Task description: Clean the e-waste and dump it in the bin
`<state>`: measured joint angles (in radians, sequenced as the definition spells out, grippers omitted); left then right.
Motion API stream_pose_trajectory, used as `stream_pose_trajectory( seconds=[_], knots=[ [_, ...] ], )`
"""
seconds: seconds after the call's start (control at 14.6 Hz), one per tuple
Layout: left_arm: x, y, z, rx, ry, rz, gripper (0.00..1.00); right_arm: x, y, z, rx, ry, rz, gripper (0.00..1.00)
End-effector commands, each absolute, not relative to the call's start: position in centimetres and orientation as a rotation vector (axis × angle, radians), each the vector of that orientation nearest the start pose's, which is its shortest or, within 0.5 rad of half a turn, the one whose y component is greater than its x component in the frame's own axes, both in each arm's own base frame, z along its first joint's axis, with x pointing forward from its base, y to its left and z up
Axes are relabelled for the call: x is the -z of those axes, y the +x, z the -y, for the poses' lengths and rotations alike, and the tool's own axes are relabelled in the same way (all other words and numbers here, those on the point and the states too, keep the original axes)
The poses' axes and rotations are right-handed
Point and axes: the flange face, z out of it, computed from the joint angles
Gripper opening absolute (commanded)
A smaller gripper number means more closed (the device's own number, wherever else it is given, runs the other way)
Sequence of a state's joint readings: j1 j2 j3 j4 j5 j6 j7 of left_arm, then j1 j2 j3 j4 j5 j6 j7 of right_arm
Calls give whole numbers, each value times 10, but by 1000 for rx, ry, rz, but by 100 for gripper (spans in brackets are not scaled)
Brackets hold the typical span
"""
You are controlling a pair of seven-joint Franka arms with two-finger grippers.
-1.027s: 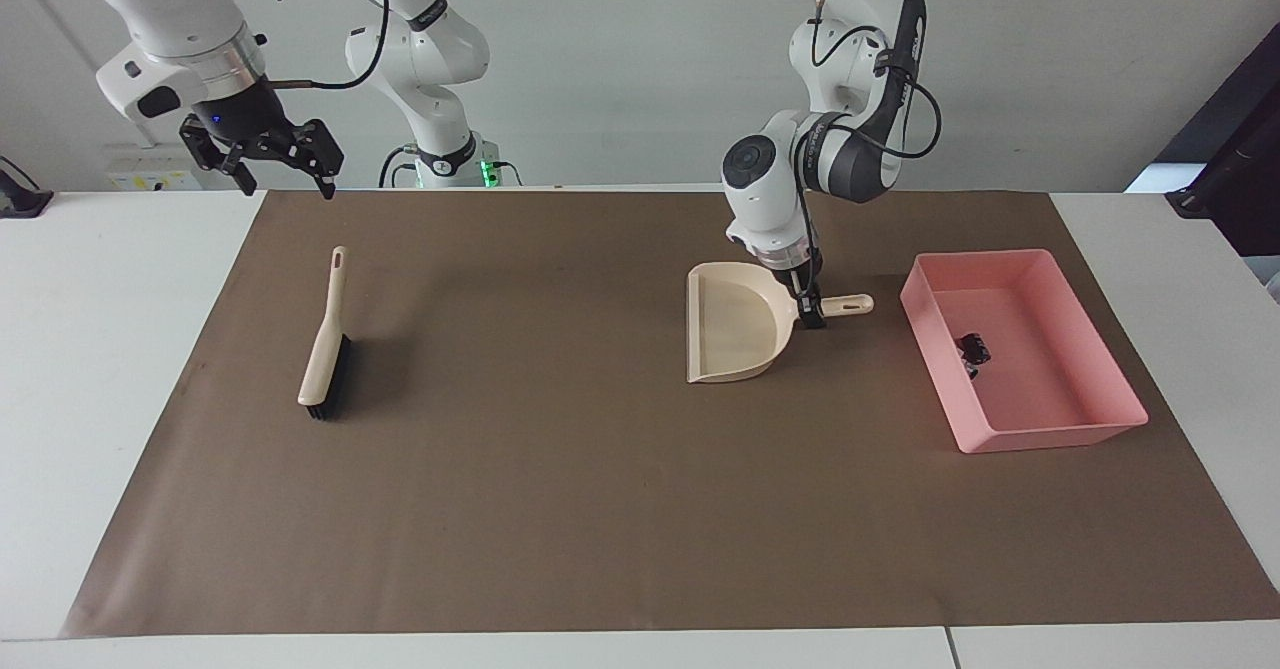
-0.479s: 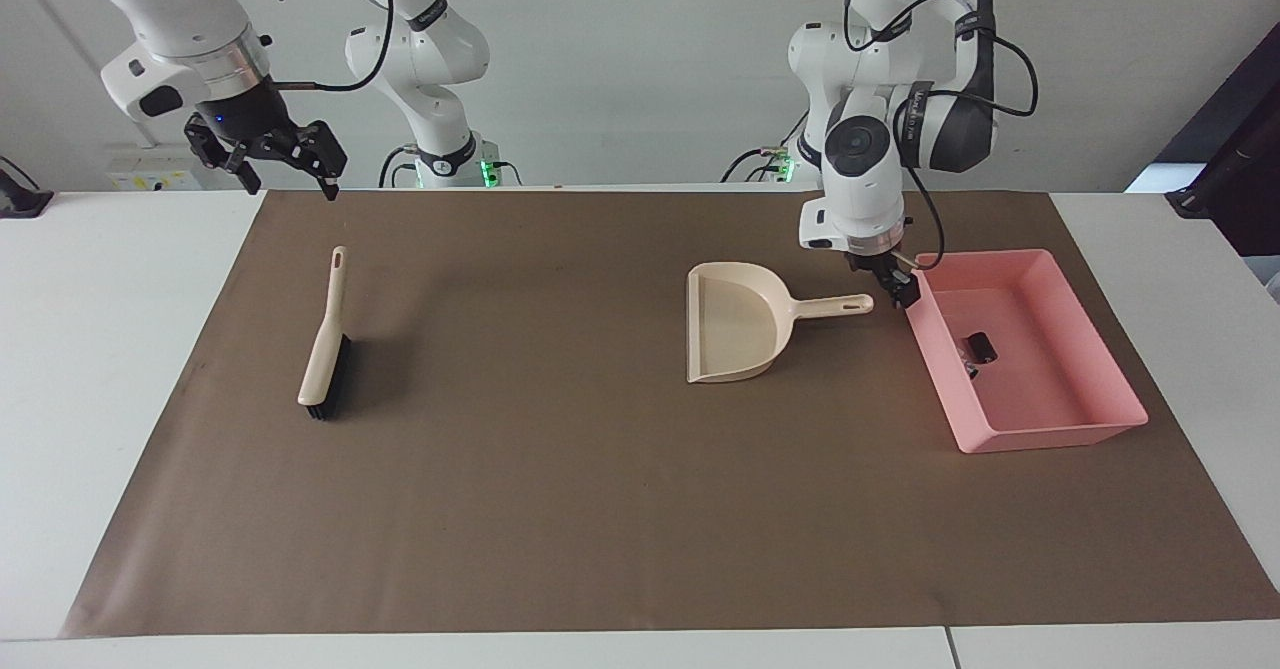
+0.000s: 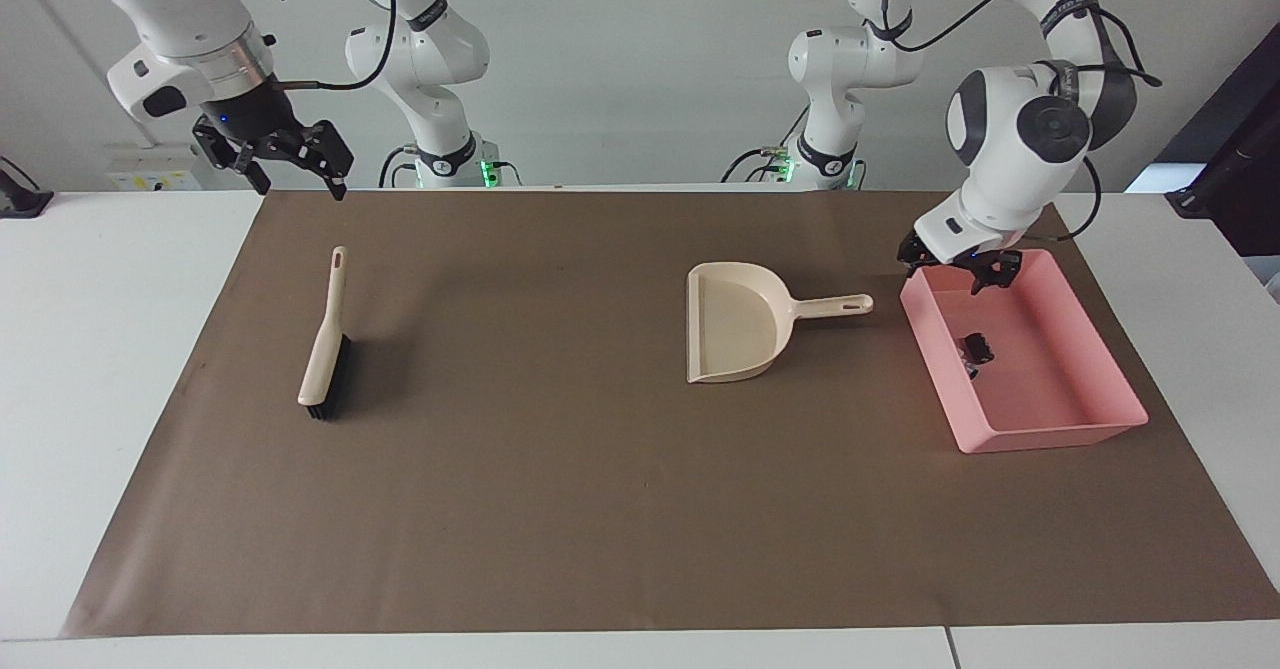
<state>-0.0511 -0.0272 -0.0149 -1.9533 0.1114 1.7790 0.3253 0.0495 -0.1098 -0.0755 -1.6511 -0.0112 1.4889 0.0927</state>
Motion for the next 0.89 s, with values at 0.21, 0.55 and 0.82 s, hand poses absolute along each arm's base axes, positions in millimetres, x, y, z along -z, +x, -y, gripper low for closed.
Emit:
stream_pose_trajectory(
  seconds=[0.21,0.55,0.82],
  knots=[
    [-585,543,4,-126,-3127,-246,98,-646,537,-2,-113,-3183,-166,99],
    [-628,546,8,-27,-3171,-172,98,-645,539,5,-108,-3172,-213,99],
    [-630,543,8,-44,-3170,-160,98,-633,527,-3,-144,-3157,-307,99]
  ],
)
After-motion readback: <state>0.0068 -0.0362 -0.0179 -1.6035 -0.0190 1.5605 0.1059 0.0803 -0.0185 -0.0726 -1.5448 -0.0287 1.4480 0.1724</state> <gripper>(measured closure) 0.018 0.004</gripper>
